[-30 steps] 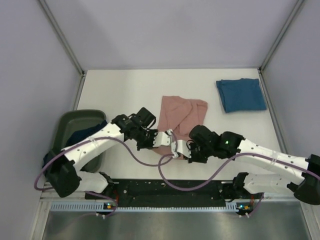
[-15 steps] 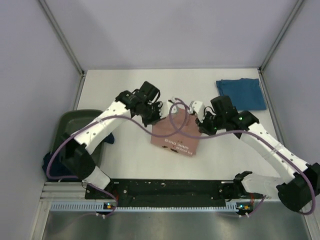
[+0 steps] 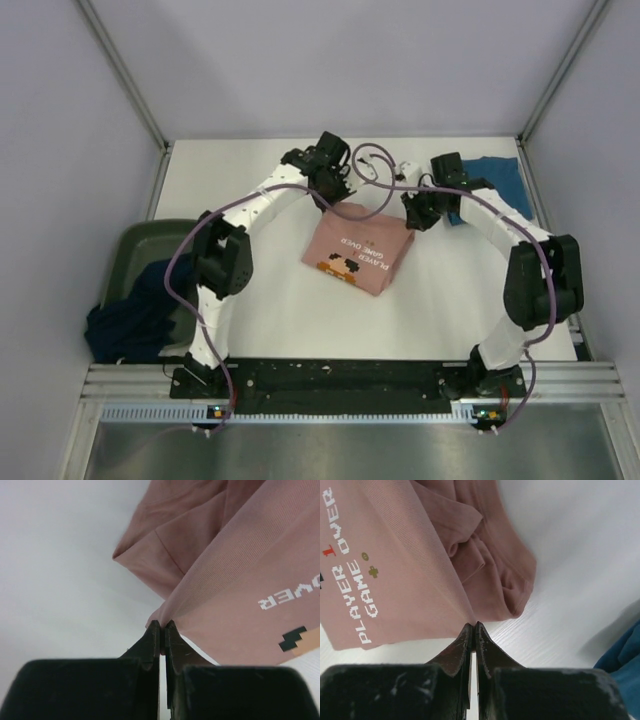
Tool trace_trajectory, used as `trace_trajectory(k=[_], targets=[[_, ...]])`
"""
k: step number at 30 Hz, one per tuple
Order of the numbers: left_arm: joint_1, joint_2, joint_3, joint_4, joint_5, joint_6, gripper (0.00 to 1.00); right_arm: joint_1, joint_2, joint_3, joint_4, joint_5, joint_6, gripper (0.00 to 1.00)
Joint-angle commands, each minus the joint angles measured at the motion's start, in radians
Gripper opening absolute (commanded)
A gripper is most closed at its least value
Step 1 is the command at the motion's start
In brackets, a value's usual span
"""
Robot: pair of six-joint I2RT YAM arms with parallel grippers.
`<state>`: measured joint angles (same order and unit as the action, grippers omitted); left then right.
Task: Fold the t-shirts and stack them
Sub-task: Fold the long partially folded tshirt into a neat square
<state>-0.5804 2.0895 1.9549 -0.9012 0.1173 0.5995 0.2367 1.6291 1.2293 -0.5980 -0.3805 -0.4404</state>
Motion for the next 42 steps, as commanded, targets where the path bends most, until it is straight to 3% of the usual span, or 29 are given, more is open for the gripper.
trace_trajectory(k=[1, 7, 10, 13, 16, 18, 21, 24, 27, 29, 32, 36, 42], targets=[[0.011, 0.069, 0.056, 0.148, -0.172, -0.047, 0.0, -0.031, 0.099, 0.081, 0.026, 0.012, 0.014, 0.0], [0.013, 0.173, 0.084, 0.258, -0.231, -0.079, 0.01, -0.043, 0.218, 0.143, 0.086, 0.058, 0.104, 0.0], [0.013, 0.213, 0.095, 0.301, -0.264, -0.104, 0.1, -0.043, 0.271, 0.165, 0.109, 0.107, 0.146, 0.01], [0.011, 0.242, 0.117, 0.34, -0.306, -0.132, 0.32, -0.043, 0.316, 0.206, 0.13, 0.149, 0.205, 0.09], [0.014, 0.277, 0.177, 0.329, -0.356, -0.15, 0.46, -0.043, 0.347, 0.258, 0.141, 0.28, 0.285, 0.31], [0.022, 0.271, 0.212, 0.326, -0.39, -0.162, 0.54, -0.048, 0.348, 0.306, 0.132, 0.365, 0.35, 0.41], [0.054, 0.21, 0.226, 0.277, -0.351, -0.217, 0.57, -0.051, 0.255, 0.329, 0.112, 0.355, 0.478, 0.47], [0.076, 0.098, 0.117, 0.232, -0.243, -0.256, 0.58, -0.051, 0.123, 0.232, 0.119, 0.264, 0.601, 0.64], [0.08, -0.043, -0.086, 0.258, -0.174, -0.254, 0.59, -0.051, 0.003, 0.057, 0.161, 0.175, 0.718, 0.69], [0.079, -0.109, -0.218, 0.272, -0.122, -0.277, 0.59, -0.051, -0.063, -0.103, 0.245, 0.106, 0.813, 0.83], [0.077, -0.157, -0.347, 0.272, -0.03, -0.319, 0.59, -0.051, -0.132, -0.285, 0.4, 0.039, 0.963, 0.89], [0.077, -0.154, -0.431, 0.278, 0.018, -0.371, 0.58, -0.051, -0.152, -0.477, 0.59, -0.02, 1.107, 0.89], [0.068, -0.121, -0.478, 0.294, 0.081, -0.42, 0.56, -0.05, -0.005, -0.557, 0.843, -0.124, 1.249, 0.87]])
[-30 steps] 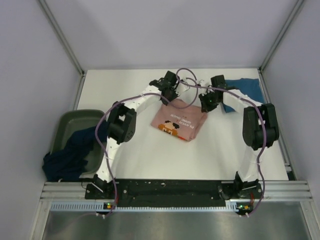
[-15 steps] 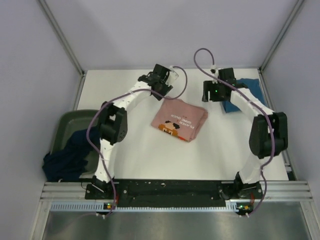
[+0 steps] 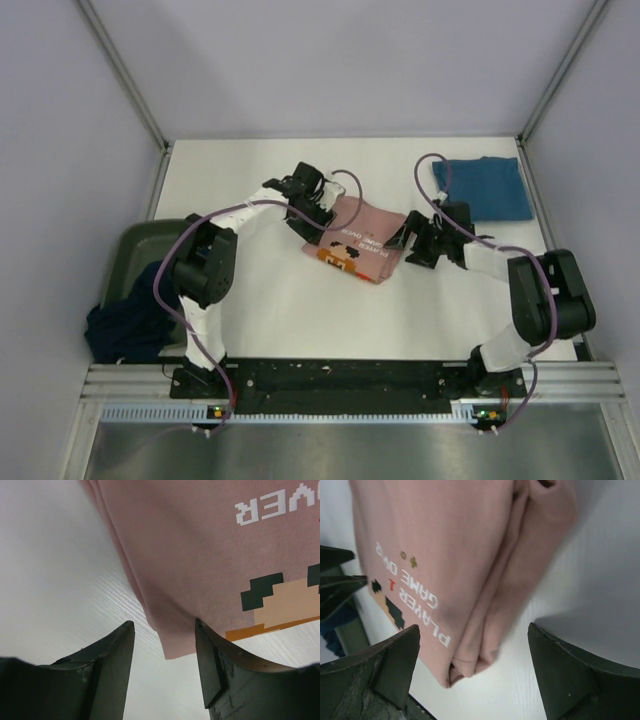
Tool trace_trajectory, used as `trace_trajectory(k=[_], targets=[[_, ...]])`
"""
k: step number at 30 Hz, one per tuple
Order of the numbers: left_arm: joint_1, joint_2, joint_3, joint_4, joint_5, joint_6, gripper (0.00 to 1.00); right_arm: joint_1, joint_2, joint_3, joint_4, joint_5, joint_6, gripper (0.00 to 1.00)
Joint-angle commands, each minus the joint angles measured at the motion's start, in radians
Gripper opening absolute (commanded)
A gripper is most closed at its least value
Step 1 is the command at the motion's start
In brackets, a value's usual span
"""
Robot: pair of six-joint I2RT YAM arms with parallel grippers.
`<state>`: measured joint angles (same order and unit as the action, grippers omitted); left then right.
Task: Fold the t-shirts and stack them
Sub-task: Fold the long partially folded tshirt into a neat square, then put the neatly folded tshirt into the corner of the board with the right arm
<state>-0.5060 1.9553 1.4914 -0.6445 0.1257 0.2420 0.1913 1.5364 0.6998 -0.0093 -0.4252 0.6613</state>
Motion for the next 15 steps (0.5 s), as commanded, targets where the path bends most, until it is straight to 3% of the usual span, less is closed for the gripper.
trace_trajectory(k=[1, 5, 11, 13, 15], targets=[[-0.009, 0.016, -0.02, 0.04, 0.075, -0.064, 0.56, -0.004, 0.115, -0.034, 0.294, -0.093, 0.167, 0.86], [-0.029, 0.016, -0.042, 0.045, 0.086, -0.07, 0.56, -0.006, 0.215, -0.034, 0.422, -0.17, 0.221, 0.76], [-0.035, 0.014, -0.072, 0.043, 0.098, -0.069, 0.55, -0.013, 0.217, 0.006, 0.414, -0.172, 0.215, 0.29], [-0.035, 0.01, -0.08, 0.048, 0.095, -0.067, 0.55, -0.016, 0.214, 0.038, 0.359, -0.173, 0.187, 0.05], [-0.032, 0.001, -0.079, 0.043, 0.092, -0.064, 0.55, -0.023, 0.2, 0.059, 0.327, -0.167, 0.153, 0.0]])
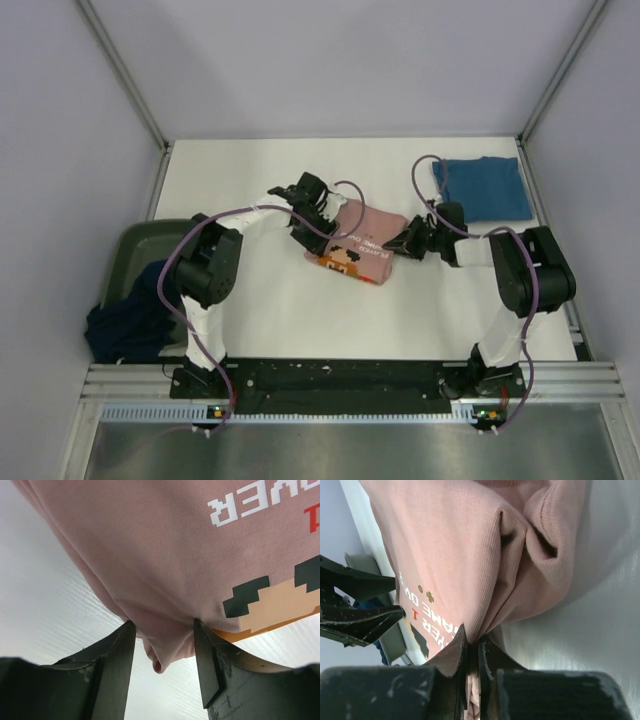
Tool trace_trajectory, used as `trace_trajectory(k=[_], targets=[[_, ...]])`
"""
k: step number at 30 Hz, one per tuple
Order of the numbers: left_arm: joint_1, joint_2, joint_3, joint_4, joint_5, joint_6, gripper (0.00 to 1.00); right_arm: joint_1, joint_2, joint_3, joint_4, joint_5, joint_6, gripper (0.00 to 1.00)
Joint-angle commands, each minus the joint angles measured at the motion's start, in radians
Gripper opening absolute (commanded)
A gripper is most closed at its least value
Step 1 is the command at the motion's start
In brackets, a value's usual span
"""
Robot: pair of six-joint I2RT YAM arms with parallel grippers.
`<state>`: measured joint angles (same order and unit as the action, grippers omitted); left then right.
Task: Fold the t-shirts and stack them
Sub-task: Put the neatly folded tshirt into the corner of the board with the right arm
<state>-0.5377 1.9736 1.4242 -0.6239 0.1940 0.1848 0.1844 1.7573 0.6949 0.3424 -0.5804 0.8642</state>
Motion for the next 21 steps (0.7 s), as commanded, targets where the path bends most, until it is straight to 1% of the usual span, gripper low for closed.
trace_trajectory(k=[1, 4, 6, 7, 8, 9, 11, 15, 19, 21], targets=[[-0.001, -0.025, -0.01, 0.017, 0.019, -0.002, 0.56, -0.019, -0.03, 0.087, -0.069, -0.006, -0.079, 0.0], [0.011, -0.068, -0.001, 0.003, 0.004, 0.015, 0.61, -0.022, -0.048, 0.205, -0.302, 0.014, -0.255, 0.0], [0.027, -0.11, 0.007, -0.005, -0.014, 0.027, 0.72, -0.02, -0.044, 0.299, -0.483, 0.033, -0.38, 0.0], [0.038, -0.125, 0.013, -0.008, -0.022, 0.031, 0.81, -0.02, -0.038, 0.346, -0.562, 0.056, -0.443, 0.0], [0.05, -0.136, 0.013, -0.01, -0.033, 0.036, 0.87, -0.02, -0.036, 0.38, -0.626, 0.071, -0.493, 0.0], [0.059, -0.143, 0.013, -0.007, -0.045, 0.039, 0.99, -0.022, -0.027, 0.423, -0.691, 0.095, -0.551, 0.0], [0.079, -0.145, 0.018, -0.002, -0.086, 0.054, 0.99, -0.022, -0.009, 0.51, -0.82, 0.154, -0.652, 0.0], [0.1, -0.131, 0.05, -0.017, -0.1, 0.053, 0.99, -0.022, 0.053, 0.73, -1.086, 0.309, -0.801, 0.0], [0.101, -0.147, 0.047, -0.011, -0.129, 0.07, 0.99, -0.022, 0.094, 0.917, -1.244, 0.494, -0.93, 0.0], [0.102, -0.151, 0.036, -0.008, -0.139, 0.074, 0.99, -0.022, 0.114, 1.012, -1.296, 0.575, -1.003, 0.0]])
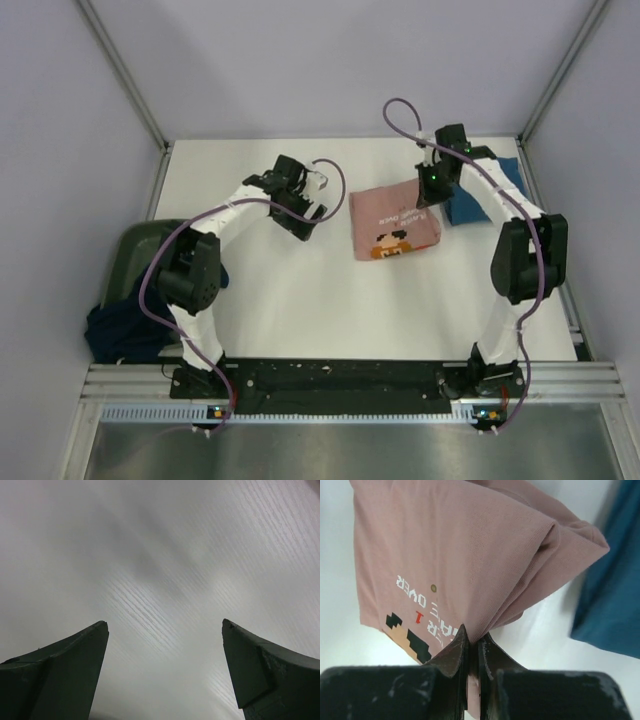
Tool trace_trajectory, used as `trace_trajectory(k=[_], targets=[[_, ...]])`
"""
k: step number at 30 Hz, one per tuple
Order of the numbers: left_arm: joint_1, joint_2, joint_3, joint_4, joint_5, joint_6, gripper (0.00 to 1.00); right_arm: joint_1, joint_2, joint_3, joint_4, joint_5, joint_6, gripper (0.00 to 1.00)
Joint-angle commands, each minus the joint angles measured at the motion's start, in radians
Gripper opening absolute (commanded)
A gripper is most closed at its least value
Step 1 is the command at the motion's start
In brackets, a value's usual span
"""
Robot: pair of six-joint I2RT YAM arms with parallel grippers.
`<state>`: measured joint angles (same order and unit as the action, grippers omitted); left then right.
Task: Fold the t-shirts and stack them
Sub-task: Put the neatly folded tshirt into the corner of the board with the right arm
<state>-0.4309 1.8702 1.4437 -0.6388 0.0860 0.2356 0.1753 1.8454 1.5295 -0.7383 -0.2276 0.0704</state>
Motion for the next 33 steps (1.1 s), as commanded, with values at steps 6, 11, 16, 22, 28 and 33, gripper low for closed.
trace_trajectory(k=[6, 11, 16, 22, 28, 33], targets=[[-0.005, -0.049, 0.011, 0.008, -0.038, 0.025, 0.99, -0.013, 0.037, 0.325, -0.259, 0.407, -0.357, 0.0], [-0.003, -0.054, 0.011, 0.011, -0.055, 0.03, 0.99, -0.013, 0.058, 0.428, -0.285, 0.523, -0.437, 0.0], [-0.006, -0.059, 0.009, 0.011, -0.058, 0.033, 0.99, -0.013, 0.075, 0.546, -0.305, 0.593, -0.51, 0.0], [-0.005, -0.065, 0.009, 0.016, -0.071, 0.044, 0.99, -0.02, 0.1, 0.667, -0.317, 0.617, -0.544, 0.0], [-0.005, -0.071, 0.011, 0.018, -0.075, 0.053, 0.99, -0.059, 0.133, 0.731, -0.316, 0.593, -0.57, 0.0], [-0.005, -0.066, 0.007, 0.018, -0.077, 0.056, 0.99, -0.118, 0.173, 0.739, -0.315, 0.545, -0.569, 0.0]])
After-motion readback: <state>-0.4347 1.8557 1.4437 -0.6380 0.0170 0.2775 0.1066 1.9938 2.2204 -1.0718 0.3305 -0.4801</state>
